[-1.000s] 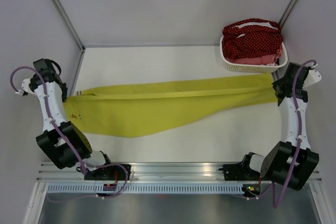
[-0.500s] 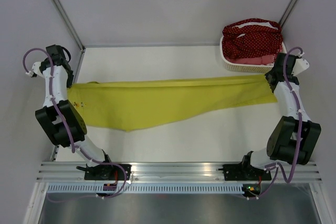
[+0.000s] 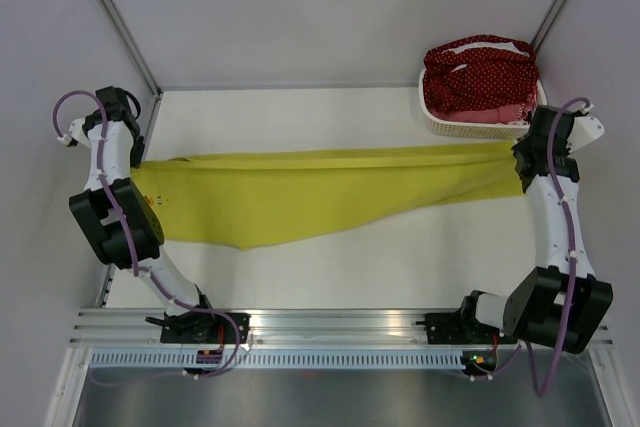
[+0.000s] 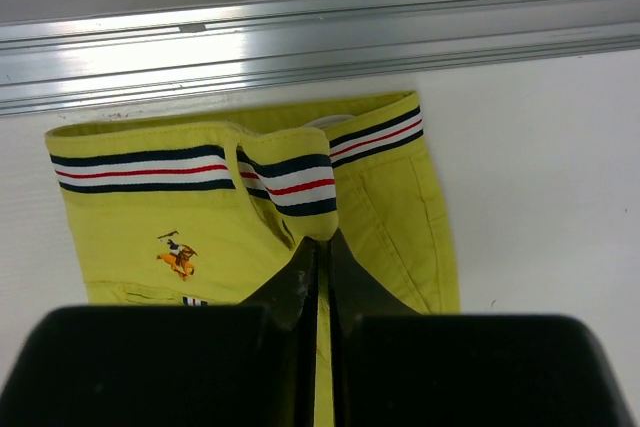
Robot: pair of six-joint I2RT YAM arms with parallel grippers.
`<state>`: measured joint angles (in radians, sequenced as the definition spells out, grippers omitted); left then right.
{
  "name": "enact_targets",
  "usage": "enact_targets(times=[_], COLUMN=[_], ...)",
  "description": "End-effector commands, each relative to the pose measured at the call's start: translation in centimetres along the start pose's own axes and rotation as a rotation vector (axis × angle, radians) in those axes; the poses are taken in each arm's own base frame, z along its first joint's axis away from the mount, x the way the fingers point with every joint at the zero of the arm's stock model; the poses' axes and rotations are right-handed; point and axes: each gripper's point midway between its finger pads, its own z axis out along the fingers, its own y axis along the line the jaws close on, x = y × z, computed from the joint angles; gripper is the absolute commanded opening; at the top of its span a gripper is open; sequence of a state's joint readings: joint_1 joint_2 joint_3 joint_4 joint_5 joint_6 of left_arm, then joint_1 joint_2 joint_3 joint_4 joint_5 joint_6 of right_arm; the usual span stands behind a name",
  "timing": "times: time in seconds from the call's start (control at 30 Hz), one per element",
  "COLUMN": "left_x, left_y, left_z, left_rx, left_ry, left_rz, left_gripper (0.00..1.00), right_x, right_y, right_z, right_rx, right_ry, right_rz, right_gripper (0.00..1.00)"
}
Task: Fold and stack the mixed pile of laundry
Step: Fold the trousers at the center of the board.
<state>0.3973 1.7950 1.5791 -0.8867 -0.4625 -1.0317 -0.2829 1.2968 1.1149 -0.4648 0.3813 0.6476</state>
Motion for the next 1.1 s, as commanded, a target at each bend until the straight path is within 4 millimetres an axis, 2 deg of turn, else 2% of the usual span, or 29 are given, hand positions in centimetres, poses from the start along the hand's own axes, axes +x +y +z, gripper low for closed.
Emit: enact_targets(times=[0.0,0.1,0.27,0.4,0.43,0.5,0.57,0.6,0.67,0.7,0.77,0.87,1.07], left_x=[-5.6,-5.6,-5.8,-5.8,-5.5,-5.5,-5.3,-5.2,-4.6,-4.5,-4.0,-3.1,-3.0], left_y=[-0.8,-0.7,-0.9,-1.3,-1.5,-1.9,-2.3,-2.6,-3.1,-3.2,-3.8,-4.6,-5.2], left_z=[-0.6,-0.8,-0.7,-0.2,0.3,0.7,1.6,1.8,2.6,3.0,3.7,4.4,5.2], left_rx=[0.016,0.021,0.022,0.024,0.020,0.022,0.017,0.018,0.011,0.008,0.003,0.004,-0.003], left_ry=[-0.200,-0.196,-0.210,-0.208,-0.199,-0.199,-0.197,-0.194,-0.187,-0.185,-0.180,-0.176,-0.186], left_rz=[-0.112,-0.119,-0.127,-0.135,-0.130,-0.132,-0.131,-0.130,-0.120,-0.119,-0.110,-0.112,-0.117], left_gripper=[0.02,0.02,0.02,0.02,0.02,0.02,0.02,0.02,0.02,0.02,0.02,0.02,0.02], right_x=[-3.7,-2.7,-2.7,-2.3,-2.9,-2.3,-2.8,-2.2,-2.7,-2.1,-2.5,-1.9,-1.4], right_y=[-3.4,-3.8,-3.5,-2.7,-2.2,-2.0,-0.8,-0.5,0.7,1.1,2.0,2.6,3.9], right_z=[-1.7,-1.4,-0.2,2.5,2.9,4.7,5.7,6.7,7.7,8.5,9.3,11.0,13.4], right_rx=[0.122,0.139,0.160,0.182,0.183,0.207,0.184,0.183,0.145,0.135,0.116,0.117,0.088], right_ry=[-0.159,-0.128,-0.122,-0.103,-0.112,-0.092,-0.098,-0.079,-0.095,-0.080,-0.085,-0.075,-0.066], right_rz=[-0.004,-0.016,-0.024,-0.047,-0.042,-0.061,-0.050,-0.057,-0.041,-0.044,-0.037,-0.045,-0.074], right_gripper=[0.00,0.00,0.01,0.01,0.01,0.00,0.00,0.00,0.01,0.00,0.00,0.01,0.00])
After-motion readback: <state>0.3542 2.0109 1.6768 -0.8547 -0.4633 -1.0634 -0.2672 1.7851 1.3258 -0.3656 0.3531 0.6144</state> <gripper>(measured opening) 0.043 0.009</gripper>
